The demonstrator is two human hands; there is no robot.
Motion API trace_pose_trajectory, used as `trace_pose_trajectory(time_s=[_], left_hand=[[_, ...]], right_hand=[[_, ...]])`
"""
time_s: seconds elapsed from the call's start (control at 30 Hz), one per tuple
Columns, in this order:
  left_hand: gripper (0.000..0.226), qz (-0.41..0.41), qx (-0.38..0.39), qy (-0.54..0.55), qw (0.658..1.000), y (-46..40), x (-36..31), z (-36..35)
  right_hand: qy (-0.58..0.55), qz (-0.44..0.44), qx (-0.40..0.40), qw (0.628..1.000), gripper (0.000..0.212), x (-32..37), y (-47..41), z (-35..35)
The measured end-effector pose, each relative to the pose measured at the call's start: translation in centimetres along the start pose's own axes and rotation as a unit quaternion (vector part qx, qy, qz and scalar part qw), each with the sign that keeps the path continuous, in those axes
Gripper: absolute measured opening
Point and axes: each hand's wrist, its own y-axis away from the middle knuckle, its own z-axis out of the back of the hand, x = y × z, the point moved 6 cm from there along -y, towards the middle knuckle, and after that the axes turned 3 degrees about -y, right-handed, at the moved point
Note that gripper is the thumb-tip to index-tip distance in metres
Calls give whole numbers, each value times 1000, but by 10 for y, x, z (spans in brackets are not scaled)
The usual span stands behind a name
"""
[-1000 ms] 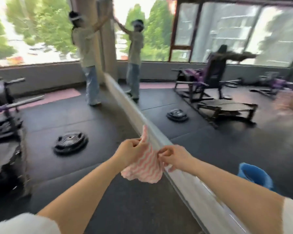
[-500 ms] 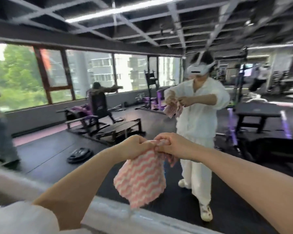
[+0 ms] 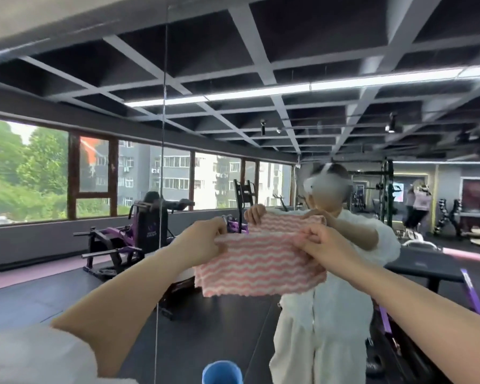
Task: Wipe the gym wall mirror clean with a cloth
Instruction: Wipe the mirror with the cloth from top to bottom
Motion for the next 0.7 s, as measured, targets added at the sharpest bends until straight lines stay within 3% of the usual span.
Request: trace_pose_trajectory(time_s=[0.1, 0.23, 0.33, 0.4, 0.47, 0.53, 0.63, 0.7], left_hand=[[22, 10, -115, 39, 993, -25, 8, 26], [30, -11, -213, 70, 975, -61, 4, 60], [37, -60, -220, 14, 974, -89, -7, 70], [34, -96, -222, -14, 970, -108, -11, 67], [25, -139, -236, -44, 961, -125, -15, 60], [30, -161, -242, -80, 953, -139, -17, 50], [33, -147, -278, -134, 940, -150, -14, 41], [30, -161, -322, -114, 926, -152, -13, 32]], right_hand=[[-20, 10, -23, 999, 25, 9, -33, 9], [5, 57, -129, 990, 21, 29, -74, 30], [53, 90, -229, 968, 11, 38, -94, 42], [80, 81, -285, 952, 16, 36, -104, 46], [106, 69, -324, 938, 22, 30, -110, 47], [131, 61, -356, 923, 26, 26, -113, 46], [184, 50, -389, 901, 31, 28, -112, 37], [209, 51, -399, 892, 35, 28, -108, 31]])
